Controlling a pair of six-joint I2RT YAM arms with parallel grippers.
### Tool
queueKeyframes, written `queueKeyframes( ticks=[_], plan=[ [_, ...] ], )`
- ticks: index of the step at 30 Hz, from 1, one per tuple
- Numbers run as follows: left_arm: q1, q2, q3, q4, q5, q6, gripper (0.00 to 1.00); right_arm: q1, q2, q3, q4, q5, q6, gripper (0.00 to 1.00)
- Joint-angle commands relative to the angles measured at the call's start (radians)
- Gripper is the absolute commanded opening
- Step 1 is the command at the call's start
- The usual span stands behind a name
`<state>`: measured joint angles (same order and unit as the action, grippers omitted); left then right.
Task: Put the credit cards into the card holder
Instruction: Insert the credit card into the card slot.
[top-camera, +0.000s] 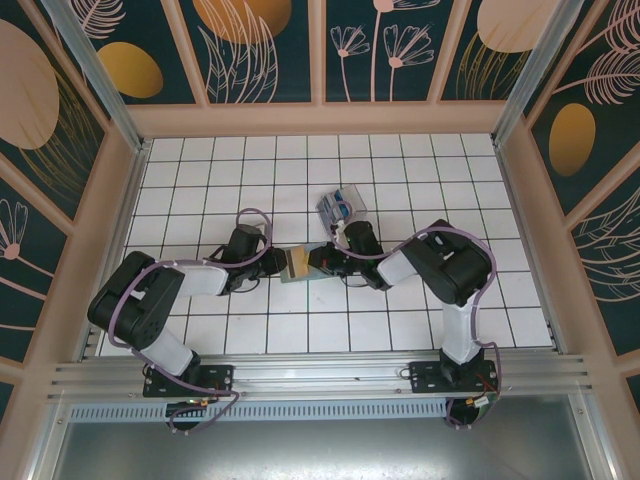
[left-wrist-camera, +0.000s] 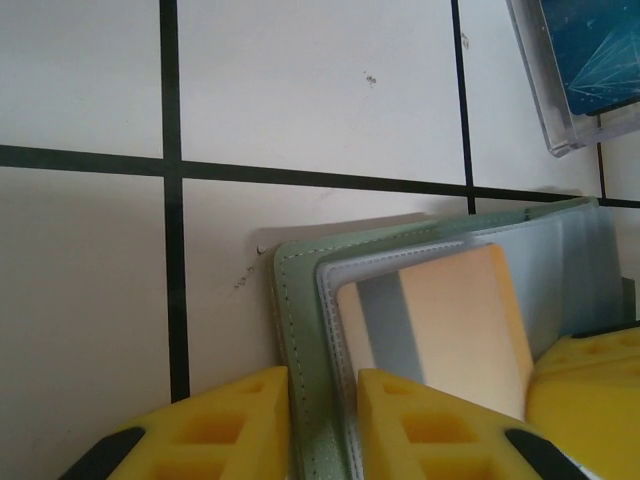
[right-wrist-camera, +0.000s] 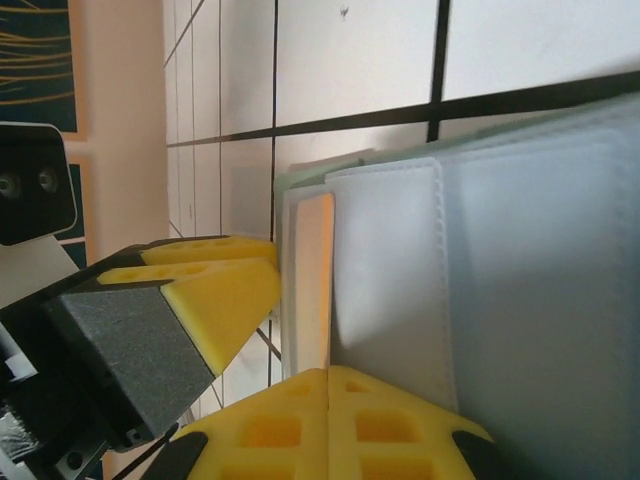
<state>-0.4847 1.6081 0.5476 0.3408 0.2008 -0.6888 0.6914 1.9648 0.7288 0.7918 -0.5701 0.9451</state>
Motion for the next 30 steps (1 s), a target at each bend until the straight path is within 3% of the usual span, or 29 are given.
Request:
queueKeyframes(
  ticks=[1, 6, 16, 30],
  plan=[
    [0.005, 0.002, -0.031, -0.039, -0.022, -0.023, 0.26, 0.026, 0.015, 0.043, -0.108, 0.027, -0.059, 0.07],
    [0.005, 0.023, -0.041, 0.009, 0.025, -0.056, 0.26, 0.045, 0.013, 0.089, -0.215, 0.038, -0.098, 0.07],
    [0.008, 0.015, -0.043, 0.032, 0.039, -0.088, 0.29, 0.057, 0.015, 0.14, -0.311, 0.018, -0.147, 0.23],
    [0.032, -0.043, -0.03, -0.055, -0.012, -0.047, 0.33, 0.055, -0.163, 0.212, -0.733, 0.258, -0.374, 0.42]
  ],
)
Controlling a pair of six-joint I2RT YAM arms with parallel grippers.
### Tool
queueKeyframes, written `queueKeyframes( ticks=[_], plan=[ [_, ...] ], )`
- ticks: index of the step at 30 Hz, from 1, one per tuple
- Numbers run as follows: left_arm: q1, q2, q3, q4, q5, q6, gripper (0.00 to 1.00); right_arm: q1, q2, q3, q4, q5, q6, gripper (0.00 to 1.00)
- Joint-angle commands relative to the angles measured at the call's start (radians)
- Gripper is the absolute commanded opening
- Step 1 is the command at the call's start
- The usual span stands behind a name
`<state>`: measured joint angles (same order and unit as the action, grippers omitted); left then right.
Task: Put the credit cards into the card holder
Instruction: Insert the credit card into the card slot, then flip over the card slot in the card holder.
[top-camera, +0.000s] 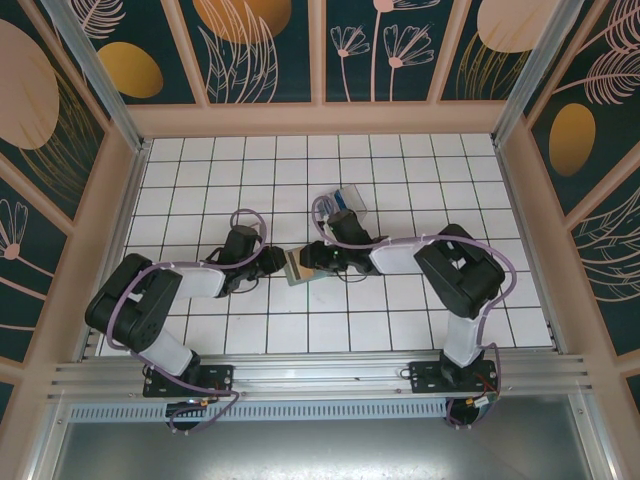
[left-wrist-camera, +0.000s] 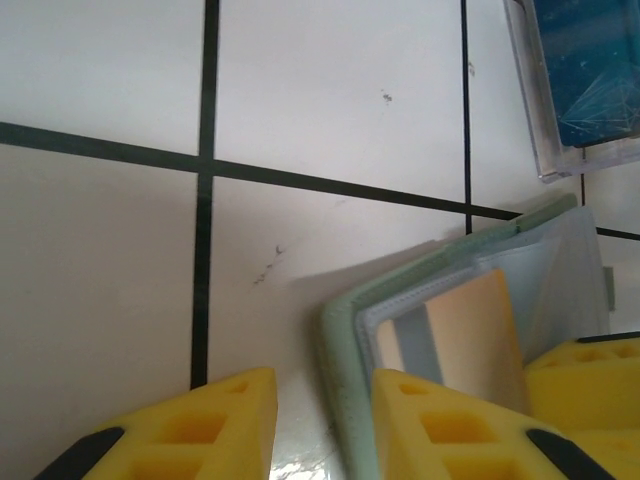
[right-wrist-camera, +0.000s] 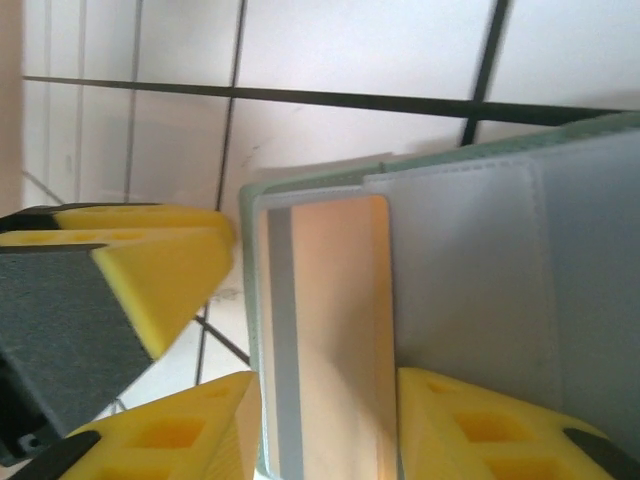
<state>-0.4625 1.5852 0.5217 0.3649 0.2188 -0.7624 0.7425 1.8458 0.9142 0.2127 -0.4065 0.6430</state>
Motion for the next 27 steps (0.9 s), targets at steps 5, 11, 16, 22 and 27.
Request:
queueKeyframes(
  ticks=[5, 11, 16, 22, 27],
  plan=[
    [0.011, -0.012, -0.005, -0.095, -0.04, 0.039, 0.33, 0.005, -0.094, 0.042, -0.26, 0.19, -0.128, 0.45],
    [0.01, 0.014, -0.001, -0.089, -0.024, 0.054, 0.32, -0.02, -0.151, 0.048, -0.353, 0.289, -0.218, 0.53],
    [0.01, 0.036, 0.008, -0.077, 0.001, 0.058, 0.32, -0.082, -0.179, 0.029, -0.363, 0.275, -0.27, 0.55],
    [0.01, 0.033, 0.004, -0.076, 0.0, 0.066, 0.33, -0.107, -0.134, 0.026, -0.347, 0.133, -0.283, 0.55],
    [0.011, 0.042, 0.001, -0.074, -0.001, 0.064, 0.33, -0.101, -0.103, 0.017, -0.32, 0.045, -0.256, 0.5]
  ],
)
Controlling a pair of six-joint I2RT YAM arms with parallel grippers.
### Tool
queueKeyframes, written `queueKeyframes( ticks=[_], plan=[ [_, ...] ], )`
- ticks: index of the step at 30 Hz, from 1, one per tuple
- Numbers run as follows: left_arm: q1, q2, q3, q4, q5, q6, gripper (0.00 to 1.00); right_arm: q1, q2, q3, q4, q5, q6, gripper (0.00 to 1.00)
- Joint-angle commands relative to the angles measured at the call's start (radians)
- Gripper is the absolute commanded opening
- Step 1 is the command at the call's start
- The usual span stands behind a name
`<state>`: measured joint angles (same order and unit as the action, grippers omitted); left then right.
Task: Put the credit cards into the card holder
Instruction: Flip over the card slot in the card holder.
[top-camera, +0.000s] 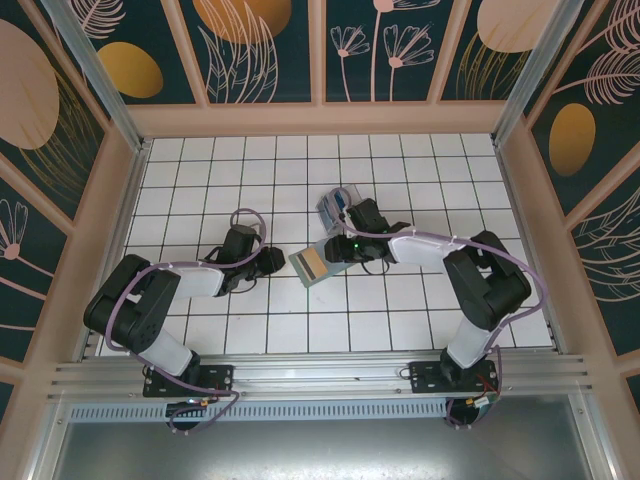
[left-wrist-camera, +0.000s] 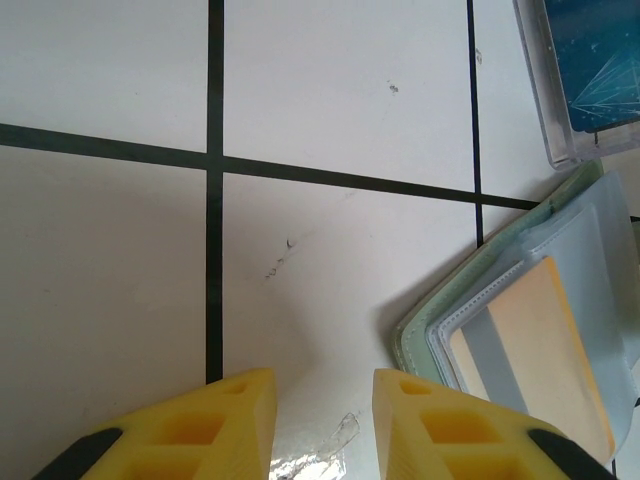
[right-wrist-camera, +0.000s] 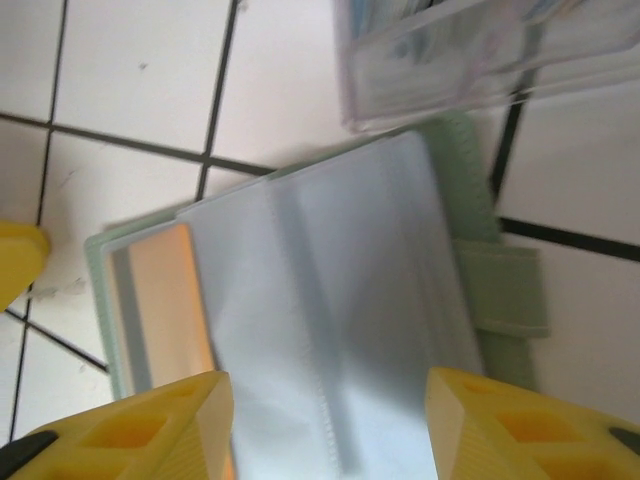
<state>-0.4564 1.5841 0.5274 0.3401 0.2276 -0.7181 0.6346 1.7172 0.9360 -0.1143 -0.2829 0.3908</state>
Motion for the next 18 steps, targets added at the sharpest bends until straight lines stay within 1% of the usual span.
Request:
queueKeyframes(
  ticks=[1, 5, 11, 13, 15, 18],
  plan=[
    [0.005, 0.045, -0.006, -0.046, -0.006, 0.018, 0.33, 0.009, 0.024, -0.009, 0.013, -0.087, 0.0, 0.49],
    [0.004, 0.052, -0.007, -0.039, -0.01, 0.016, 0.33, 0.009, 0.044, -0.004, 0.003, -0.123, 0.012, 0.43],
    [0.004, 0.06, -0.002, -0.033, -0.002, 0.012, 0.33, 0.006, 0.07, -0.003, 0.001, -0.151, 0.036, 0.44],
    [0.004, 0.059, -0.003, -0.032, 0.0, 0.014, 0.33, 0.003, 0.068, -0.008, 0.012, -0.177, 0.046, 0.44],
    [0.004, 0.057, -0.006, -0.033, -0.007, 0.016, 0.33, -0.006, 0.066, -0.015, 0.029, -0.215, 0.061, 0.41],
    [0.004, 0.063, -0.004, -0.033, -0.006, 0.014, 0.33, -0.02, 0.054, -0.031, 0.056, -0.269, 0.09, 0.39]
  ],
)
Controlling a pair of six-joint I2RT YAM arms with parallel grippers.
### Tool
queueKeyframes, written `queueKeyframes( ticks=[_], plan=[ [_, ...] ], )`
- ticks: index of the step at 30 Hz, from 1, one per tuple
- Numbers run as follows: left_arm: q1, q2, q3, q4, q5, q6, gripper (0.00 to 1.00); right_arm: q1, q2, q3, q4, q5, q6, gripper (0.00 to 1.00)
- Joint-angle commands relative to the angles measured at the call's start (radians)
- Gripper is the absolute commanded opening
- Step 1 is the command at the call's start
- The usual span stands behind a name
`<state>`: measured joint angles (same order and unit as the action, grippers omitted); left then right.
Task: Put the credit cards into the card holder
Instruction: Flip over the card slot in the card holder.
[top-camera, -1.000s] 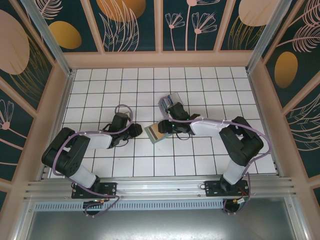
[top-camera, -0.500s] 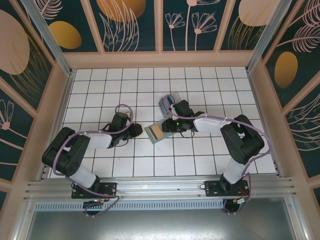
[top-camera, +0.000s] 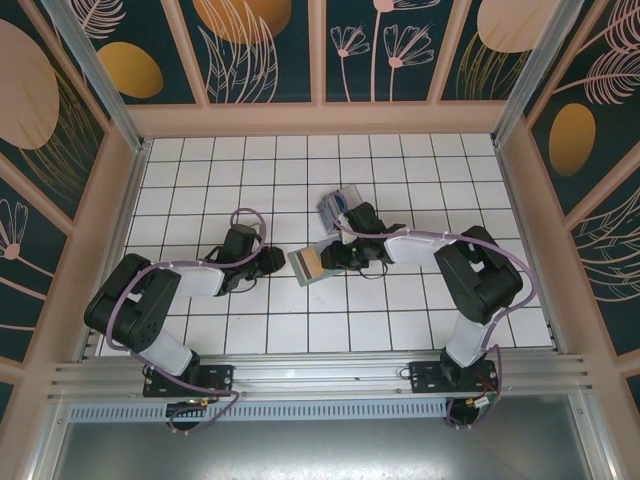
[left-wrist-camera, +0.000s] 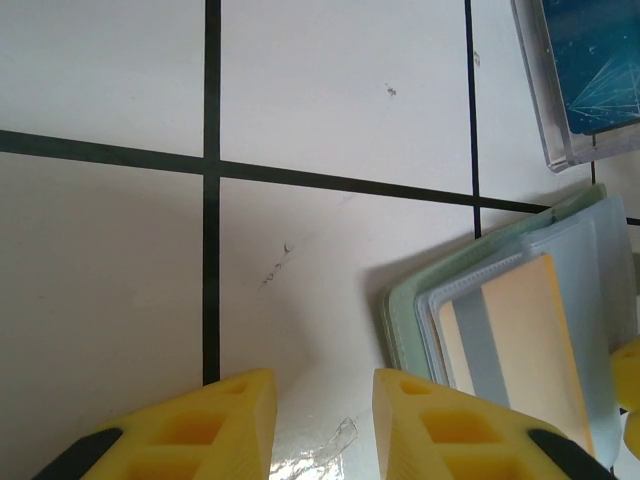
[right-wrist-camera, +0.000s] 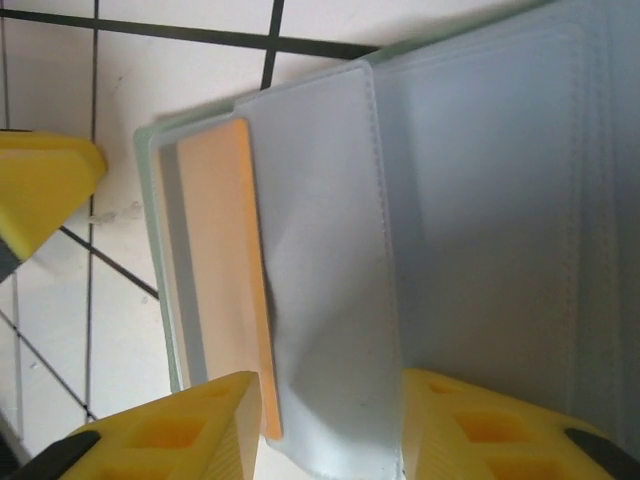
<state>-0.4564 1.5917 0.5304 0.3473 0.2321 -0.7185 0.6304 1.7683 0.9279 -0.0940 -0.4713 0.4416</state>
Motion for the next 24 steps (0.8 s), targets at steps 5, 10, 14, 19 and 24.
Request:
queueKeyframes(
  ticks=[5, 10, 14, 19, 24],
  plan=[
    [0.004, 0.062, -0.005, -0.033, -0.01, 0.011, 0.33, -0.062, -0.034, -0.09, 0.162, -0.205, 0.108, 0.24],
    [0.004, 0.071, -0.002, -0.03, -0.007, 0.012, 0.33, -0.077, -0.023, -0.115, 0.23, -0.258, 0.132, 0.03],
    [0.004, 0.065, -0.007, -0.029, -0.002, 0.009, 0.33, -0.074, -0.039, -0.118, 0.237, -0.232, 0.119, 0.0],
    [0.004, 0.053, -0.011, -0.014, 0.0, 0.014, 0.37, -0.024, -0.105, -0.104, 0.176, -0.072, 0.014, 0.0],
    [0.005, 0.06, 0.001, -0.007, 0.009, 0.007, 0.36, 0.028, -0.097, -0.088, 0.188, -0.023, -0.008, 0.0]
  ],
)
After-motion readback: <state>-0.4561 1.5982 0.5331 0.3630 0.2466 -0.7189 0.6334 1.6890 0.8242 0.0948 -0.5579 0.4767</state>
